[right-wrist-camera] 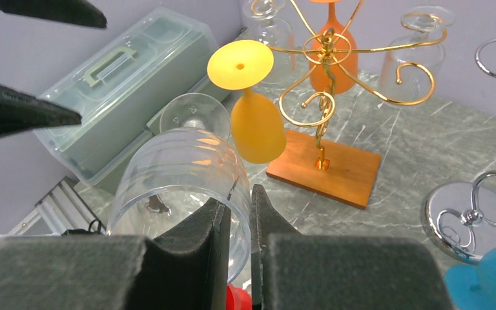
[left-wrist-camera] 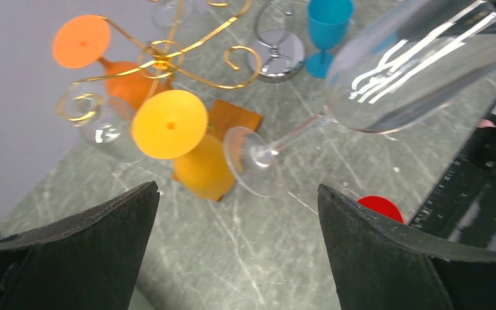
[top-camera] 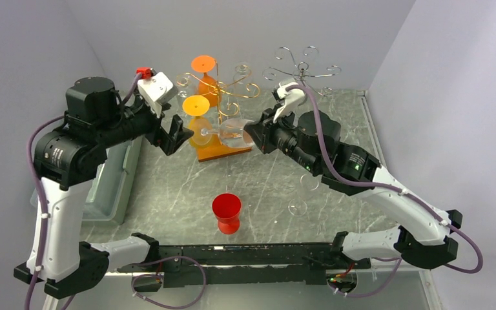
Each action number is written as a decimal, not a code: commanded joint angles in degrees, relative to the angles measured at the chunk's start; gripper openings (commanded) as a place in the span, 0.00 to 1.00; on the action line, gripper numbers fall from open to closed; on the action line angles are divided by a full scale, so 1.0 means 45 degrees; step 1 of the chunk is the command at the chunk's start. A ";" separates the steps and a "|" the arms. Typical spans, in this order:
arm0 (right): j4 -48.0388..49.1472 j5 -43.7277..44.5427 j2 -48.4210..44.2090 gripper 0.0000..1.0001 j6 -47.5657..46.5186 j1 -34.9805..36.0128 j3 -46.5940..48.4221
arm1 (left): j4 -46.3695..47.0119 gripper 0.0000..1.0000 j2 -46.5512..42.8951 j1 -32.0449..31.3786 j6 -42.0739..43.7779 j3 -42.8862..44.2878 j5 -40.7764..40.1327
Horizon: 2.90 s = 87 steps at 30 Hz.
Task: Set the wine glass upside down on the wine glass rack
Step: Turn the wine glass upside down at the wine rack.
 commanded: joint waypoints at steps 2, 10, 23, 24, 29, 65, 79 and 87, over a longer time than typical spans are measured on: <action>0.2271 0.0502 -0.0750 0.00 -0.0497 -0.0017 -0.0166 | 0.0703 0.99 0.0008 0.0005 -0.1093 -0.1145 0.2205; 0.3021 0.0553 -0.1548 0.00 -0.0639 -0.0038 -0.0628 | 0.1525 0.96 0.0554 0.0005 -0.1629 -0.1494 0.2170; 0.4445 -0.0869 -0.1349 0.00 -0.0107 -0.0058 -0.1238 | 0.2468 0.53 0.1107 0.0005 -0.1712 -0.1260 0.3807; 0.4532 -0.0932 -0.1306 0.00 -0.0044 -0.0058 -0.1289 | 0.2372 0.43 0.1167 0.0005 -0.1503 -0.1215 0.3869; 0.4963 -0.0858 -0.1502 0.00 -0.0021 -0.0068 -0.1811 | 0.1447 0.00 0.1431 0.0004 0.0033 -0.0773 0.3785; -0.0274 -1.0044 0.1627 1.00 -0.1611 -0.2985 0.2390 | 0.6179 0.00 -0.0733 -0.0005 0.9575 -0.2558 0.2498; 0.1981 -1.0062 0.2848 0.93 -0.1067 -0.2578 0.1094 | 0.7324 0.00 -0.1160 -0.0005 0.9820 -0.3287 0.2908; 0.3662 -0.7531 0.1206 0.43 -0.1382 -0.2632 -0.1541 | 0.7144 0.57 -0.1117 -0.0002 0.8956 -0.3379 0.3179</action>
